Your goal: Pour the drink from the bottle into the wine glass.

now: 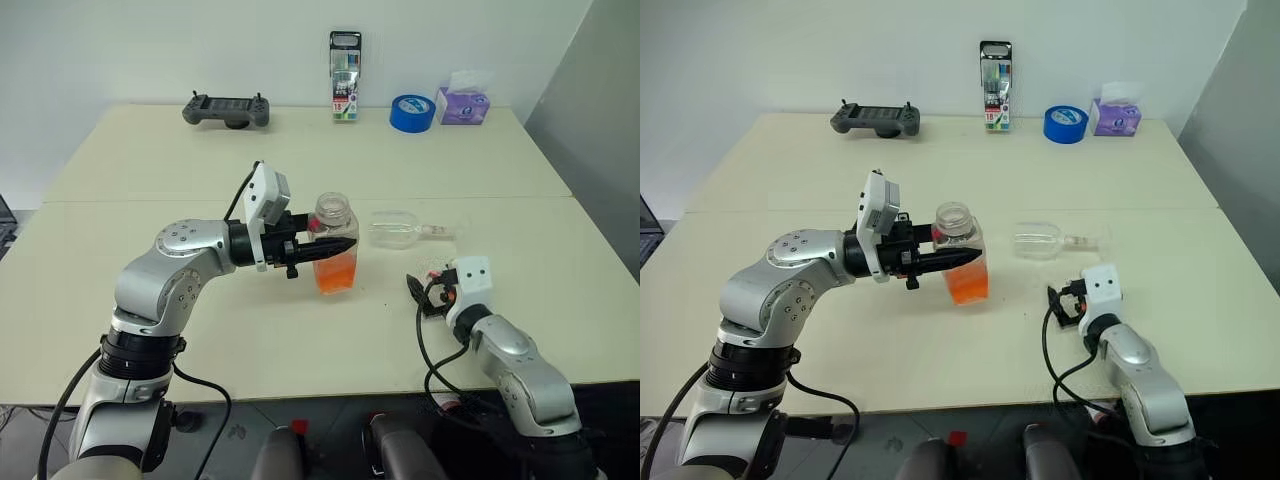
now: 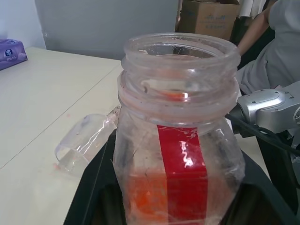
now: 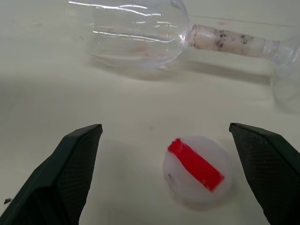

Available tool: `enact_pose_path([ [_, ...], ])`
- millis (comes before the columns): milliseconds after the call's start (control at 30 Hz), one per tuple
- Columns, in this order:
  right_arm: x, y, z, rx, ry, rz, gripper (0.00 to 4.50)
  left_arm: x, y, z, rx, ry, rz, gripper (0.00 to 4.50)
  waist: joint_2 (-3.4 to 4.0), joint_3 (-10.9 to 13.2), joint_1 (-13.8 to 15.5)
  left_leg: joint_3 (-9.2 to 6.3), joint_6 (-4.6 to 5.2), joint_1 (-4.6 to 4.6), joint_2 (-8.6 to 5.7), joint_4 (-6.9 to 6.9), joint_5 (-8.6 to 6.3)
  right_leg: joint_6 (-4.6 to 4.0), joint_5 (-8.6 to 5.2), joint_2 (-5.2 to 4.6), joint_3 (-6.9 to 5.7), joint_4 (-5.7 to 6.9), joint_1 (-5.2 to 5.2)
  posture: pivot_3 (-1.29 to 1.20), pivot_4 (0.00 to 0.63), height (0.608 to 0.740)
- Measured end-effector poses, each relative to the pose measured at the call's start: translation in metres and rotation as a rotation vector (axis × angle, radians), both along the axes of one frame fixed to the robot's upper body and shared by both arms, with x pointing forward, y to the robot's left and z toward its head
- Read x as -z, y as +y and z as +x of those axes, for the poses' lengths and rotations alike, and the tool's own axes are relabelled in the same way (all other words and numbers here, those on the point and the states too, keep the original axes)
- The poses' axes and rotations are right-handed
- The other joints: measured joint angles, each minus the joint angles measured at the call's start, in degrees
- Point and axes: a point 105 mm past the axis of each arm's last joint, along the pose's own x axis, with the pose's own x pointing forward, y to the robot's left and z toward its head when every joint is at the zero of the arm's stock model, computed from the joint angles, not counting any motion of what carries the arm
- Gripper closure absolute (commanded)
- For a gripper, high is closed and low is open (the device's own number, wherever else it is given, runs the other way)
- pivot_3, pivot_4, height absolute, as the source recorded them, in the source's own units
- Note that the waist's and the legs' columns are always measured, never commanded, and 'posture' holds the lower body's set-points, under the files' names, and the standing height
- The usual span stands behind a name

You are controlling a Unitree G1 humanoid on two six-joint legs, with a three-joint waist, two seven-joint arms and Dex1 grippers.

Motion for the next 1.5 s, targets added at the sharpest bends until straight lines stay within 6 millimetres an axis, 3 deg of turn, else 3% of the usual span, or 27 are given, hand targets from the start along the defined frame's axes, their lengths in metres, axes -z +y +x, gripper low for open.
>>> enact_pose_path([
  [133, 0.0, 0.0, -0.002, -0.016, 0.014, -0.013, 0.06, 0.0, 0.0, 0.0, -0.001, 0.0, 0.0, 2.69, 0.0, 0.0, 0.05, 0.01, 0.0, 0.0, -0.01, 0.0, 0.0, 0.0, 0.0, 0.0, 0.01, 0.0, 0.0, 0.0, 0.15, 0.74],
  [233, -0.011, -0.003, -0.004, -0.044, -0.027, -0.07, 0.06, 0.0, 0.0, 0.001, -0.011, -0.002, -0.002, 2.69, 0.0, 0.0, 0.09, 0.01, 0.0, 0.0, -0.01, 0.0, 0.0, 0.01, 0.0, 0.0, 0.01, 0.0, 0.0, 0.0, 0.15, 0.74],
  [333, -0.044, -0.002, -0.013, -0.121, -0.141, -0.079, 0.06, -0.002, 0.004, 0.005, -0.046, -0.009, -0.003, 2.69, 0.01, 0.01, 0.09, -0.02, 0.0, 0.0, 0.0, 0.01, 0.0, 0.06, -0.03, 0.0, -0.01, 0.0, 0.01, 0.0, 0.15, 0.74],
  [433, -0.081, 0.021, -0.04, -0.382, -0.196, 0.022, 0.06, -0.005, 0.014, 0.013, -0.124, -0.03, -0.001, 2.69, 0.02, 0.02, 0.06, -0.09, 0.01, 0.02, 0.01, 0.02, -0.01, 0.06, -0.03, 0.02, -0.05, 0.0, 0.05, 0.0, 0.15, 0.74],
  [567, -0.14, 0.048, -0.073, -0.733, -0.25, 0.068, 0.06, -0.01, 0.04, 0.042, -0.35, -0.096, 0.03, 2.69, 0.01, 0.02, 0.08, -0.24, 0.01, 0.15, 0.0, 0.07, -0.01, -0.07, 0.04, 0.01, -0.15, -0.07, 0.34, 0.0, 0.15, 0.74],
  [700, -0.165, 0.065, -0.078, -0.876, -0.263, 0.08, 0.06, -0.023, 0.065, 0.077, -0.636, -0.175, -0.001, 2.69, -0.01, 0.02, 0.28, -0.33, 0.02, 0.12, -0.04, 0.08, -0.01, -0.11, 0.06, -0.02, -0.17, -0.13, 0.4, 0.0, 0.15, 0.74],
  [867, -0.17, 0.076, -0.066, -0.915, -0.232, 0.093, 0.06, -0.016, 0.096, 0.103, -0.946, -0.184, -0.045, 2.69, -0.03, 0.01, 0.33, -0.37, 0.02, 0.04, -0.09, 0.08, -0.01, -0.19, 0.12, -0.19, -0.19, -0.12, 0.38, 0.0, 0.15, 0.74],
  [1067, -0.162, 0.079, -0.06, -0.912, -0.205, 0.086, 0.06, -0.003, 0.136, 0.112, -1.172, -0.199, -0.088, 2.69, -0.03, 0.01, 0.34, -0.42, 0.02, 0.03, -0.04, 0.08, -0.01, -0.19, 0.13, -0.21, -0.27, -0.07, 0.36, 0.0, 0.15, 0.74],
  [1467, -0.161, 0.079, -0.057, -0.921, -0.219, 0.091, 0.06, 0.033, 0.172, 0.117, -1.279, -0.1, -0.175, 2.69, -0.05, 0.0, 0.35, -0.53, 0.02, 0.01, -0.04, 0.08, -0.01, -0.2, 0.14, -0.24, -0.39, -0.06, 0.38, 0.0, 0.15, 0.74],
  [1500, -0.161, 0.079, -0.057, -0.92, -0.219, 0.091, 0.02, 0.033, 0.172, 0.118, -1.279, -0.101, -0.175, 2.36, -0.05, 0.0, 0.35, -0.53, 0.02, 0.02, -0.05, 0.08, -0.01, -0.19, 0.14, -0.24, -0.39, -0.05, 0.39, 0.0, 0.15, 0.74],
])
